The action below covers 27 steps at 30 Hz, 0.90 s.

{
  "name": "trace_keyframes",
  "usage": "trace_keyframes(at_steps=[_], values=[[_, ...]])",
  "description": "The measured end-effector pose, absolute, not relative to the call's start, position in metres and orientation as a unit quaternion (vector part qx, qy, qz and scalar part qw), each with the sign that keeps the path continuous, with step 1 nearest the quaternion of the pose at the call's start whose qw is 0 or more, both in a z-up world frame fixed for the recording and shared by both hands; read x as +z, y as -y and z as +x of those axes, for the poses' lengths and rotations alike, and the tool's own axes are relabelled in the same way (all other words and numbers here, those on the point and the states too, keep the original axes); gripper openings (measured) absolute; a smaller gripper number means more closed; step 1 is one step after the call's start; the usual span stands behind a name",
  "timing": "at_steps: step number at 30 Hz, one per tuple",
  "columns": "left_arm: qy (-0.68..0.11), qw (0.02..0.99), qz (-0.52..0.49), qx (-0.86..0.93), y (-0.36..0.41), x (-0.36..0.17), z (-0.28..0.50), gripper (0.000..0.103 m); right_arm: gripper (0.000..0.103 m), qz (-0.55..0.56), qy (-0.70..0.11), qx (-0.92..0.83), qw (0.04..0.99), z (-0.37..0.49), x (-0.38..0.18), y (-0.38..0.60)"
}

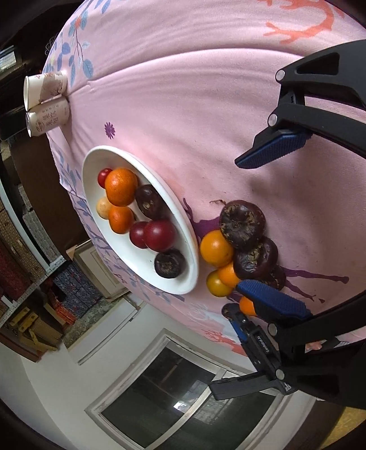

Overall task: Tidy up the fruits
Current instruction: 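Grasp a dark brown fruit with the left tool while the right tool grasps another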

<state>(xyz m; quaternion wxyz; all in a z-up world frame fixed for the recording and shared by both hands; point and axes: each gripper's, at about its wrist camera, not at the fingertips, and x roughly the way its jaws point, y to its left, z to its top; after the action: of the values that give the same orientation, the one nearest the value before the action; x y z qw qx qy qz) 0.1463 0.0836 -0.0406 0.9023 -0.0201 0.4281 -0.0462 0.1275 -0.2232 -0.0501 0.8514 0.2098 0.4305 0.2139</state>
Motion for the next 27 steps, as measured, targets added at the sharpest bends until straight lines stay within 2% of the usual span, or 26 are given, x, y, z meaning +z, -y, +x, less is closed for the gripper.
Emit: trace_keyframes(at_steps=[8, 10, 14, 21, 27], values=[[-0.429, 0.902, -0.008, -0.042, -0.079, -0.041, 0.146, 0.048, 0.054, 0.183, -0.436, 0.199, 0.859, 0.130, -0.057, 0.212], [-0.428, 0.902, -0.015, -0.054, -0.078, -0.041, 0.145, 0.048, 0.043, 0.158, -0.436, 0.201, 0.863, 0.128, -0.057, 0.203], [-0.421, 0.903, -0.020, -0.080, -0.072, -0.038, 0.142, 0.042, 0.043, 0.136, -0.429, 0.198, 0.871, 0.123, -0.054, 0.200], [-0.367, 0.924, -0.025, -0.106, -0.057, -0.006, 0.139, 0.042, 0.042, 0.184, -0.364, 0.194, 0.892, 0.116, -0.025, 0.228], [-0.342, 0.933, -0.016, -0.113, -0.029, 0.027, 0.182, 0.042, 0.042, 0.212, -0.350, 0.187, 0.893, 0.149, 0.003, 0.236]])
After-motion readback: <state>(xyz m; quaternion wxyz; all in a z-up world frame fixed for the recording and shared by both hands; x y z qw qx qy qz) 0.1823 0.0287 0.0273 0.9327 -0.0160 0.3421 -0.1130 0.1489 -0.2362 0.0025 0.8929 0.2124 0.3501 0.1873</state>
